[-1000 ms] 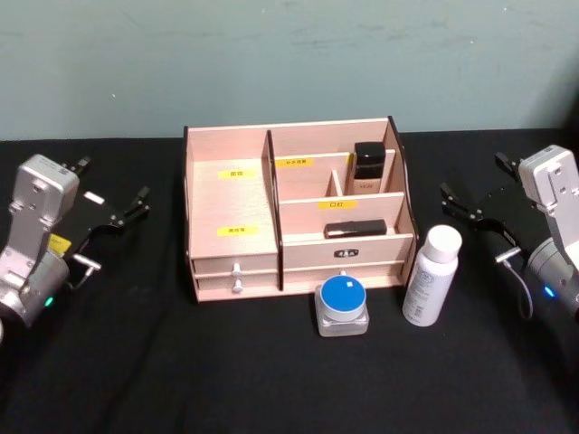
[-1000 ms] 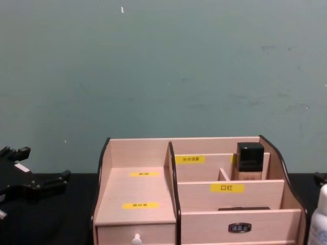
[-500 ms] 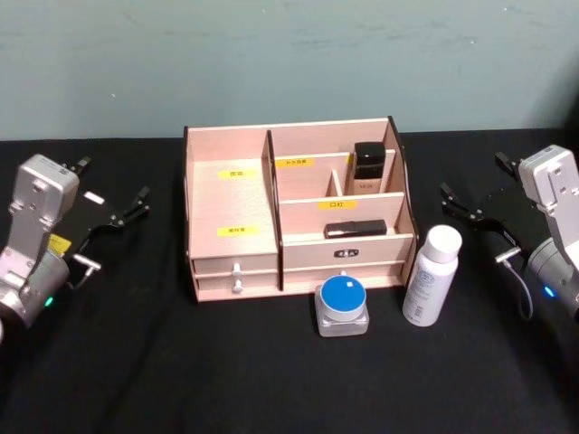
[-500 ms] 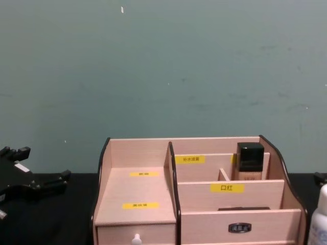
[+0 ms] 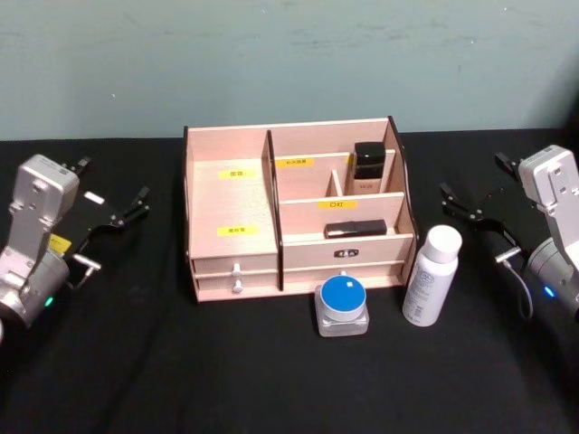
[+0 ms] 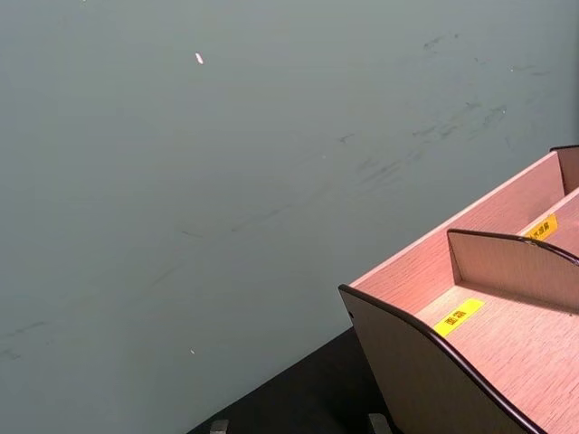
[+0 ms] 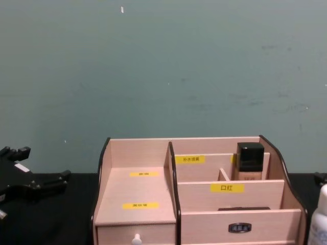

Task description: Pick up the facial cleanser and watermelon frost from the table and place them into the tiered storage box.

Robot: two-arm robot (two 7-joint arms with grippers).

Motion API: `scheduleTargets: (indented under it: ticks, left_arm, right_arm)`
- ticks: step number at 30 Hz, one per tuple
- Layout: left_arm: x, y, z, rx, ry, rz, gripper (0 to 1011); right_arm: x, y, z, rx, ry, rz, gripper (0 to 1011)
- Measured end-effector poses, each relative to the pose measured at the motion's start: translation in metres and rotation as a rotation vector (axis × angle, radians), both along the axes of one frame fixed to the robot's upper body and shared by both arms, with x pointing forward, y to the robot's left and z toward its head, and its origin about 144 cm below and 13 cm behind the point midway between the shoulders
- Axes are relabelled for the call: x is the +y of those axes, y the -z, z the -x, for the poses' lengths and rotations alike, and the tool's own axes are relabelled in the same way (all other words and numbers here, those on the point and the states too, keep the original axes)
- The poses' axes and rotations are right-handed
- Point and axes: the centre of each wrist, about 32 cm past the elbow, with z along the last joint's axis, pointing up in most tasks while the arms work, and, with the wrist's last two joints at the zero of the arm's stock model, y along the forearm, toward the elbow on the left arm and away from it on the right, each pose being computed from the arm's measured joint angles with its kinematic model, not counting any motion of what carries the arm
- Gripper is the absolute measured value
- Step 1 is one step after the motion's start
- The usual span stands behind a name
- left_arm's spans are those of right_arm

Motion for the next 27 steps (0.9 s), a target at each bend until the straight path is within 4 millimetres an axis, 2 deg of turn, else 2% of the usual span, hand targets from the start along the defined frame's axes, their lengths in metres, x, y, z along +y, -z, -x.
scheduleTargets:
  ticks: [6, 14, 23, 27]
  left_arm:
    - [0.000, 0.000, 0.000, 0.000, 0.000, 0.000, 1001]
    - [0.000, 0.000, 0.000, 0.000, 0.000, 0.000, 1002]
    - [0.000, 0.000, 0.000, 0.000, 0.000, 0.000, 1001]
    - [0.000, 0.000, 0.000, 0.000, 0.000, 0.000, 1001]
  right_arm:
    - [-0.004, 0.000, -0.003, 0.018, -0.004, -0.019, 1002]
    - [-0.012, -0.018, 0.004, -0.011, -0.024, -0.053, 1002]
    - [-0.015, -0.047, 0.031, -0.059, -0.085, -0.068, 1002]
    - [-0.016, -0.060, 0.052, -0.061, -0.118, -0.050, 1003]
